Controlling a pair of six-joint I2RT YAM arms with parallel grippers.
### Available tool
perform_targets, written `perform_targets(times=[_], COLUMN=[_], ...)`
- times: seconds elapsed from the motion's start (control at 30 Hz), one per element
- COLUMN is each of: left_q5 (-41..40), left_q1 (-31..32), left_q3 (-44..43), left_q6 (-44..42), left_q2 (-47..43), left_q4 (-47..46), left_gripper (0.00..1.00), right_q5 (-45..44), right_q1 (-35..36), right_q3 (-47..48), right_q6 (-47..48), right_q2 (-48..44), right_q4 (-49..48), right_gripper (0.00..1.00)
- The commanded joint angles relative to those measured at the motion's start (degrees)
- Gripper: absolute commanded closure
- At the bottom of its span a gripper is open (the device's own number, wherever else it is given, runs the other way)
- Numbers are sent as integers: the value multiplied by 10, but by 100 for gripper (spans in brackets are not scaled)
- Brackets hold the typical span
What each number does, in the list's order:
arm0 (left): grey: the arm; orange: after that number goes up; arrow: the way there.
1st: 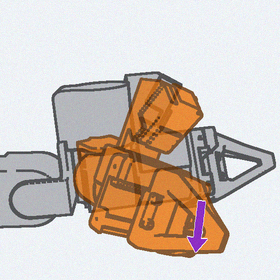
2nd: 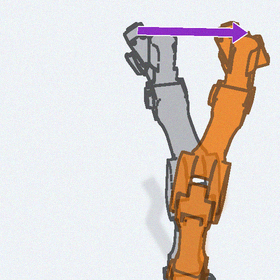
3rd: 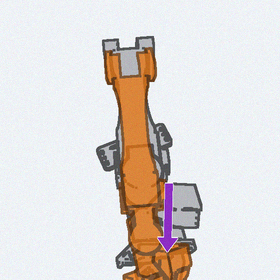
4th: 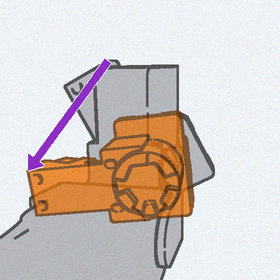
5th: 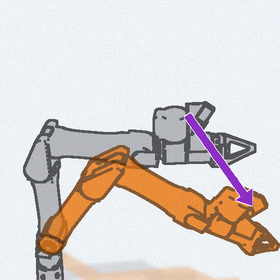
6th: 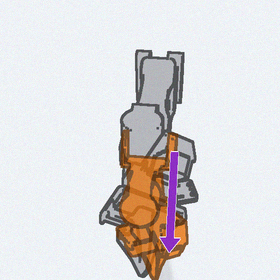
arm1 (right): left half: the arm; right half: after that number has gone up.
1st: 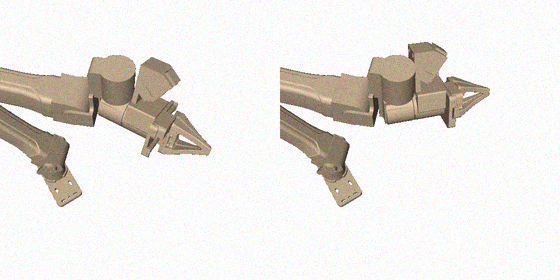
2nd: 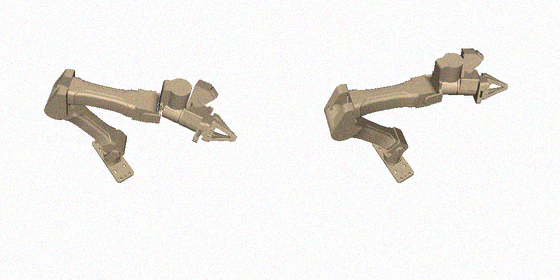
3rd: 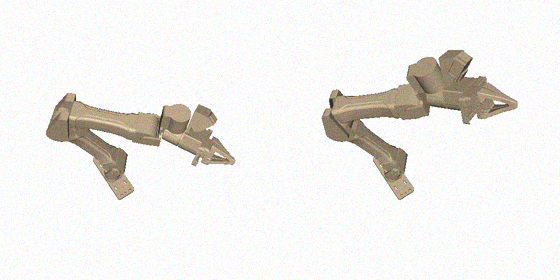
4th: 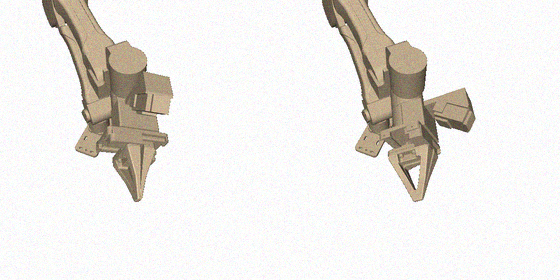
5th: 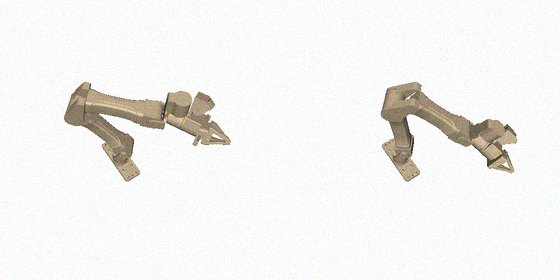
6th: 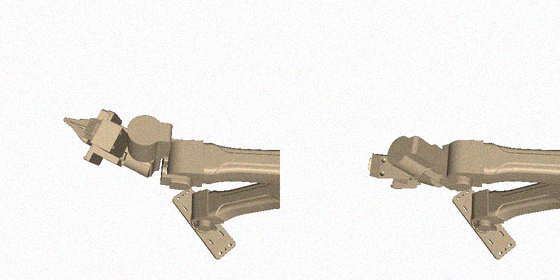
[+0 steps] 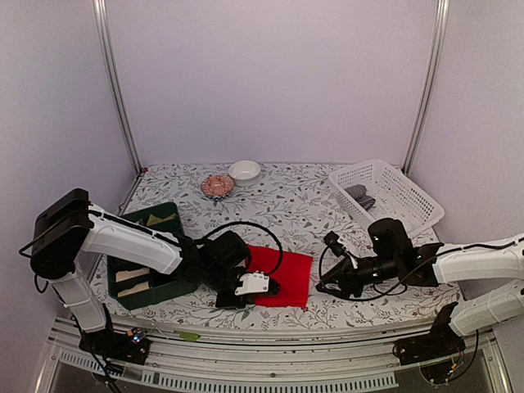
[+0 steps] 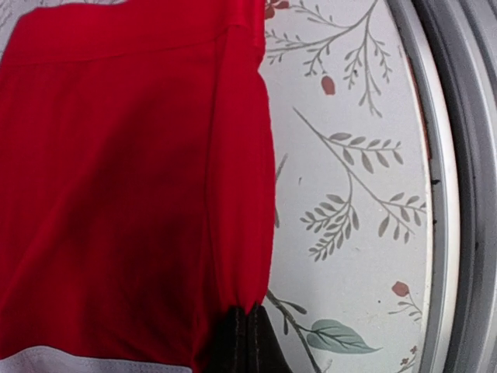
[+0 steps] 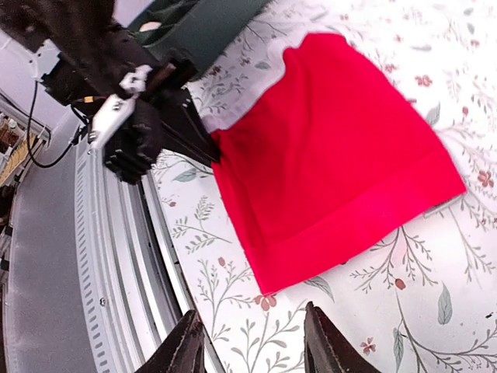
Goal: Roll the underwear
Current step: Smooth out the underwear at the center of the board.
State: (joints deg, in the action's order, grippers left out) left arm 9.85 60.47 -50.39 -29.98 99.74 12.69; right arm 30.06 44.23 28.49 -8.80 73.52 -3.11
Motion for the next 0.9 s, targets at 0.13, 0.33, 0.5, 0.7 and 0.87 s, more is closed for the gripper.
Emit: perform_targets(times=[0.13, 0.33, 0.5, 0.7, 0.87], left_q5=[76, 92, 107, 116, 116], left_q1=[-1, -15, -26, -34, -38], left_q3=[10, 9, 6, 2, -3], left_q6=[3, -1, -3, -8, -13], left_q2=[11, 9, 15, 28, 39], left_q4=[82, 98, 100, 98, 100], left_gripper=[100, 100, 100, 100, 100], right_q5=[-107, -211, -228, -204, -190], right_q1=[79, 151, 164, 180, 191], right_q3=[-37, 47, 32, 36, 51], right_q6=[85, 204, 298, 335, 352], right_q2=[-59, 26, 32, 74, 102], right_q4=[-95, -34, 1, -1, 20], right_gripper=[56, 58, 58, 61, 64])
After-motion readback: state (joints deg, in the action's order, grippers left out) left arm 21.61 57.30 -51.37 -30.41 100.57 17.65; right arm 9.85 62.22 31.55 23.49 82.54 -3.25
